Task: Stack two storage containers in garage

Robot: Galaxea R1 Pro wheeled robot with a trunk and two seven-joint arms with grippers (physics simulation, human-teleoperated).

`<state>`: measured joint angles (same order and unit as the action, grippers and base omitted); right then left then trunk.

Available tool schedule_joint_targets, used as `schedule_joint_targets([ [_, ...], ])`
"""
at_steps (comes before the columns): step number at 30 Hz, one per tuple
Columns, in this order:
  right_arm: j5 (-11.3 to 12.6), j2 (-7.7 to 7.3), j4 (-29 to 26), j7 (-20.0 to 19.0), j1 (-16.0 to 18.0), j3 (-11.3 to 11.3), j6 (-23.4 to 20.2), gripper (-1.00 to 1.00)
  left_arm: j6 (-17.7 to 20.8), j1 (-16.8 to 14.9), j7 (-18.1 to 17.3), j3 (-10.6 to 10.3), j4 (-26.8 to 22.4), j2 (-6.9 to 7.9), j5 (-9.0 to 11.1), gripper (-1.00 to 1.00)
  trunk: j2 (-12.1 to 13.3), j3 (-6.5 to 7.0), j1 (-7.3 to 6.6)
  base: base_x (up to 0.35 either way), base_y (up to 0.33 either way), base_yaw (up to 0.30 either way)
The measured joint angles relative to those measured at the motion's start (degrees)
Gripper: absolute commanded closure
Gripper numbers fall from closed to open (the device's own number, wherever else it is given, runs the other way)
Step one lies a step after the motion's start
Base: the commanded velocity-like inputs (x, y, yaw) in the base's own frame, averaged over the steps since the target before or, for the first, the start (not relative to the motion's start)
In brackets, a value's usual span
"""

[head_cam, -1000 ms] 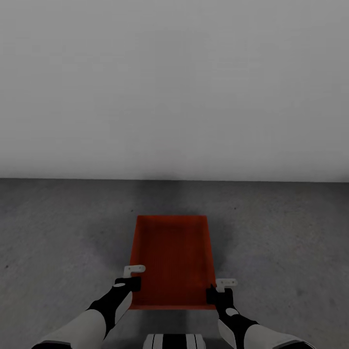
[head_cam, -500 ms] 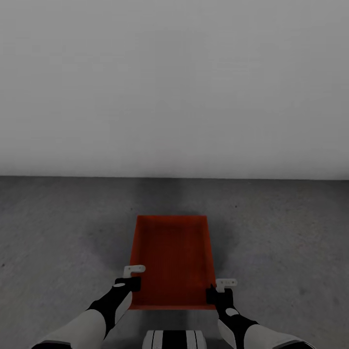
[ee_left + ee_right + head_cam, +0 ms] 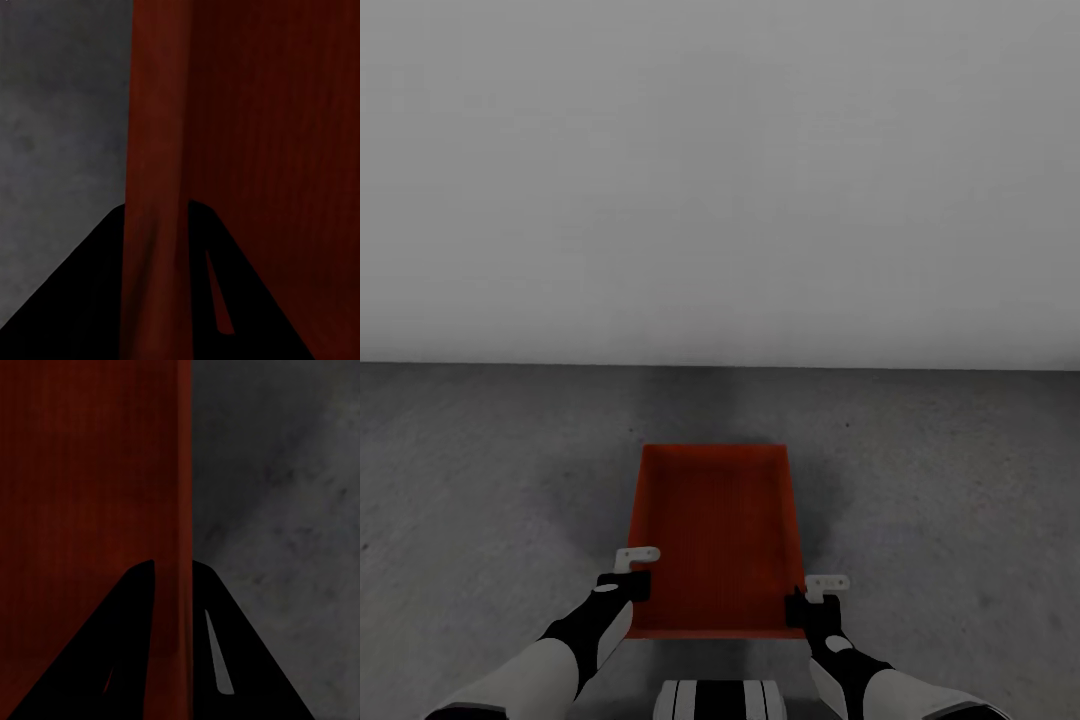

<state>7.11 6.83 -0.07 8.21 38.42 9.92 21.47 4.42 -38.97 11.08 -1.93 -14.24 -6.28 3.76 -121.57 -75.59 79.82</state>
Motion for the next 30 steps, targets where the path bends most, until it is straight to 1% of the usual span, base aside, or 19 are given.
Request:
schedule_joint_targets([
  [1,0.0,0.00,0.0,0.0,0.0,0.0,0.0,1.00,0.0,0.0,0.0,0.0,0.0,0.00,0.0,1.00,0.0,0.00,0.00,0.000,0.000,0.000],
  [10,-0.1,-0.05,0.0,-0.1,0.0,-0.1,0.0,1.00,0.0,0.0,0.0,-0.3,0.1,0.00,0.2,1.00,-3.6,-1.61,1.97,0.000,0.000,0.000],
  [28,0.0,-0.03,0.0,-0.1,0.0,0.0,0.0,1.00,0.0,0.0,0.1,-0.2,0.0,0.00,0.2,1.00,-3.6,-1.62,1.98,0.000,0.000,0.000],
  [30,-0.1,-0.04,0.0,-0.1,0.0,-0.1,0.0,1.00,0.0,0.0,0.1,-0.3,0.0,0.00,0.3,1.00,-4.4,-1.97,2.41,0.000,0.000,0.000],
])
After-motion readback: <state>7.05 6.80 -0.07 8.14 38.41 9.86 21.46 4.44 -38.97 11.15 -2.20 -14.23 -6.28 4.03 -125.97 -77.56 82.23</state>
